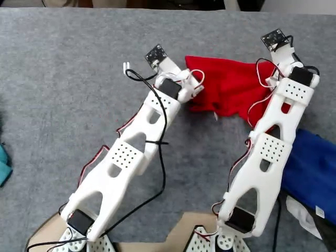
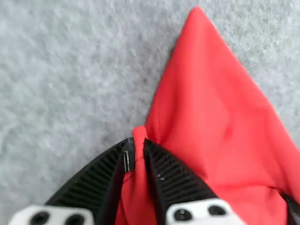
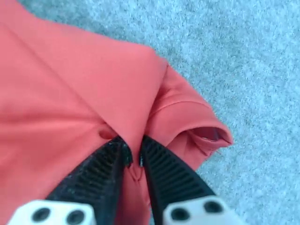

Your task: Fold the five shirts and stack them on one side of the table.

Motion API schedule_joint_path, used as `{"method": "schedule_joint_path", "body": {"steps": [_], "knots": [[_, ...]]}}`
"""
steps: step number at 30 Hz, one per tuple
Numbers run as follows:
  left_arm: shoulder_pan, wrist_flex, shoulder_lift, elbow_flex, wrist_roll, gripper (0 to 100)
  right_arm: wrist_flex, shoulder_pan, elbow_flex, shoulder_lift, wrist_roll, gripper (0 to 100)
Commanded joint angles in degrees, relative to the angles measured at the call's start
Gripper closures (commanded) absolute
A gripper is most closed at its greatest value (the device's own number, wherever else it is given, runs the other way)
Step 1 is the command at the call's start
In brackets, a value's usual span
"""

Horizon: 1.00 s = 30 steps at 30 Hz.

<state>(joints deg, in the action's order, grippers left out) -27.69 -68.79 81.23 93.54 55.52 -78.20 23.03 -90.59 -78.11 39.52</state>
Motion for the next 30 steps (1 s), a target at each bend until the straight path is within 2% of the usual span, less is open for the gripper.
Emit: {"method": "schedule_joint_path", "body": {"steps": [1,7,11,14,18,23,25,30], "knots": [[2.8,0.3,-4.7,2.5,-1.1,98,-0.8,-1.8,-2.8,0.5,-0.5,99.0],[6.2,-5.1,-10.1,2.5,-4.0,98,-2.4,-2.9,-3.0,0.7,-0.5,99.1],[9.3,-12.8,-16.6,2.5,-8.0,98,-6.7,-5.1,-5.1,1.3,-0.4,99.1],[13.2,-18.5,-21.5,2.5,-11.9,98,-9.4,-7.0,-5.0,2.6,2.3,99.3],[18.2,-24.1,-27.6,2.5,-15.2,98,-12.3,-8.7,-5.0,5.5,3.1,99.3],[21.2,-30.4,-34.6,2.5,-19.6,98,-19.7,-10.2,-4.9,12.0,4.0,99.3],[21.9,-32.2,-36.6,2.5,-20.9,98,-23.6,-11.3,-4.9,14.6,5.0,99.3],[23.4,-32.3,-40.5,0.4,-24.0,98,-24.2,-11.9,-4.8,19.8,5.2,99.3]]}}
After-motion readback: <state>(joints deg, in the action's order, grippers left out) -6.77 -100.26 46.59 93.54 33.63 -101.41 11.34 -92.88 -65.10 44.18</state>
